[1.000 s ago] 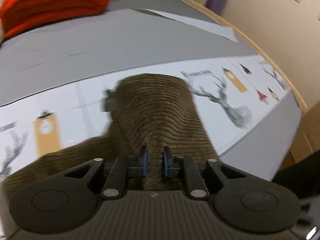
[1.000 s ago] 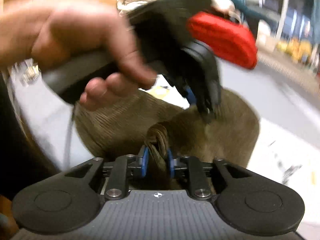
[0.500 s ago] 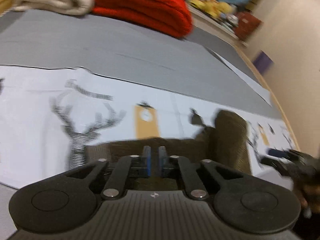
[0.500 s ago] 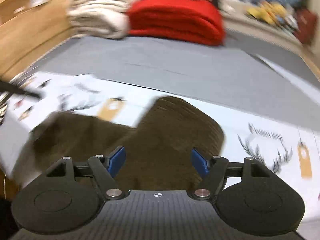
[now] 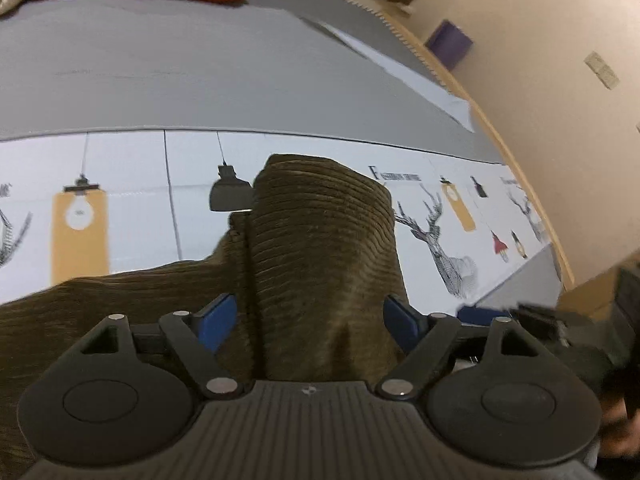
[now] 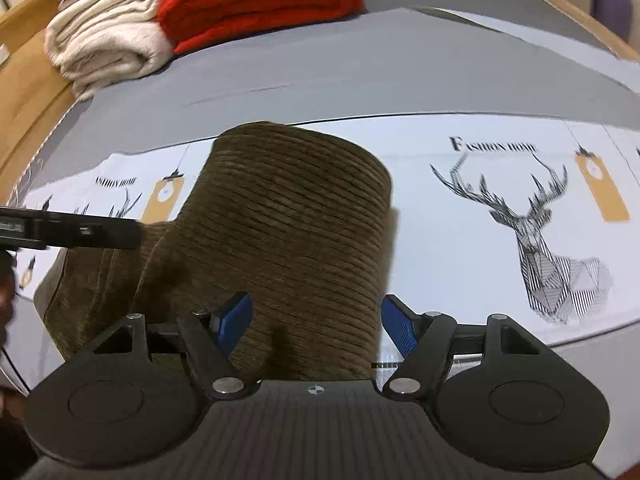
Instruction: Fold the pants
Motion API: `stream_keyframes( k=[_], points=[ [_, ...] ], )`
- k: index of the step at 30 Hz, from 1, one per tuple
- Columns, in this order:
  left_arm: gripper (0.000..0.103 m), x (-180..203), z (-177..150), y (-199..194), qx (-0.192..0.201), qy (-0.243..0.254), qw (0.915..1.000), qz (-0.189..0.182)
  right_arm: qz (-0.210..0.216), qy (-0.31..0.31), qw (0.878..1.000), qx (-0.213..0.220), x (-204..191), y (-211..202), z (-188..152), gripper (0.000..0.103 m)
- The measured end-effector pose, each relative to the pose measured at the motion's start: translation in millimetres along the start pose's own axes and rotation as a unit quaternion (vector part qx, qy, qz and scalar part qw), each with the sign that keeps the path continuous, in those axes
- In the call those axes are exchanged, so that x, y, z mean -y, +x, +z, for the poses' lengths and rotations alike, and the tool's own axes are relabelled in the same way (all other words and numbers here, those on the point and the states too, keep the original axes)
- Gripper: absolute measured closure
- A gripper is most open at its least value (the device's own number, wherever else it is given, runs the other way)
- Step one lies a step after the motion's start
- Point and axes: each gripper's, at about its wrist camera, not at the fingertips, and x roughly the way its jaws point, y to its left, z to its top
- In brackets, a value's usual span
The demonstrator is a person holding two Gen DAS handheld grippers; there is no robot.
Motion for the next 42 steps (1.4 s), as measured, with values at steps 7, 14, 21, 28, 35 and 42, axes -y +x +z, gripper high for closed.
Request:
stream_keyframes(
  k=[7, 14, 21, 28, 35, 42],
  points=[
    [0.018, 2, 12, 42, -0.030, -0.059, 0.9972, 0.033, -0.002, -0.013, 1.000, 0.011, 11, -9, 3, 0.030],
    [0.084, 15, 3, 47, -0.036, -0.024, 0.9980, 0.047, -0.006, 0.004, 1.000, 0.015, 26, -15, 9, 0.030],
    [0.086, -18, -3, -47, 0.045, -0.035, 0.9958, 0.071, 0.019, 0.020, 1.000, 0.016, 3, -4, 19, 0.029],
    [0.083, -128, -40, -133, 0.066, -0.120, 0.9787, 0.153, 0.074, 0.007, 0.997, -0.015, -44, 22, 20, 0.029],
    [0.016, -206, -60, -146, 0.075, -0.235, 0.9533, 0.175, 0.109, 0.008, 0.992, -0.061, -75, 54, 22, 0.025],
    [0.015, -220, -63, -100, 0.018, -0.246, 0.9586, 0.143, 0.116, 0.040, 0.987, -0.103, -87, 89, 21, 0.025]
  ],
)
